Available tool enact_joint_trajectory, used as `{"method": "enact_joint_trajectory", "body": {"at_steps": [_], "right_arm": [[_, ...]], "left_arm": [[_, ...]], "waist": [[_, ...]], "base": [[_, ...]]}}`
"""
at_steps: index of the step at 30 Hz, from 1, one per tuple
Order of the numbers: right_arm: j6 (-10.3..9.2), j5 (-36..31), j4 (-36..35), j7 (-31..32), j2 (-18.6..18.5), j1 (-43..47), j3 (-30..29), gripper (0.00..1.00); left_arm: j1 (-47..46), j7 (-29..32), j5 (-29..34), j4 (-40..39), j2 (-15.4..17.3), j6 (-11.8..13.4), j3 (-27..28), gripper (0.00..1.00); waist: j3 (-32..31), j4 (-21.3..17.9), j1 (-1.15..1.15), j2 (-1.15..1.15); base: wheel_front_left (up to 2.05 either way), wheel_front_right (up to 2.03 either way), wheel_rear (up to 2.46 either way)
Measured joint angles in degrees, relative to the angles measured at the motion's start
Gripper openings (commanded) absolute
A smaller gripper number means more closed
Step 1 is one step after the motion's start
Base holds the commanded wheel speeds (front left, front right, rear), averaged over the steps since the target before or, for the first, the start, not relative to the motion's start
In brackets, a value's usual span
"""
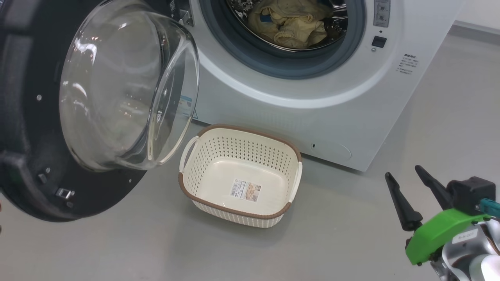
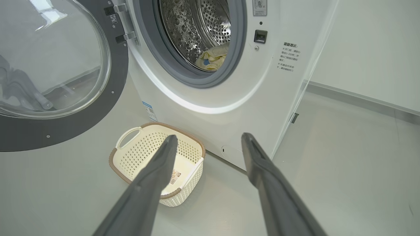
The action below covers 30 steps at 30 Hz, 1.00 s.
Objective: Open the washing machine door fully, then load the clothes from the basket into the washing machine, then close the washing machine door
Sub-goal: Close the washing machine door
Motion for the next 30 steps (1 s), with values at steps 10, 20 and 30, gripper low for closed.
{"method": "enact_joint_trajectory", "body": {"at_steps": [10,20,30], "right_arm": [[0.00,0.1,0.0,0.0,0.0,0.0,0.4,1.00],[0.00,0.1,0.2,0.0,0.0,-0.7,0.9,1.00],[0.00,0.6,1.1,-1.0,0.7,-2.1,1.1,1.00]], "left_arm": [[4.5,9.9,-5.4,-8.9,-1.8,-0.5,-0.5,0.00],[7.5,15.2,-8.3,-21.3,-5.9,1.1,-2.9,0.00],[8.8,16.4,-8.4,-29.0,-9.5,2.6,-6.8,0.00]], "waist": [[0.1,-0.7,0.00,0.00],[1.5,-3.2,0.00,0.00],[2.6,-7.2,0.00,0.00]], "base": [[0.00,0.00,0.00],[0.00,0.00,0.00],[0.00,0.00,0.00]]}}
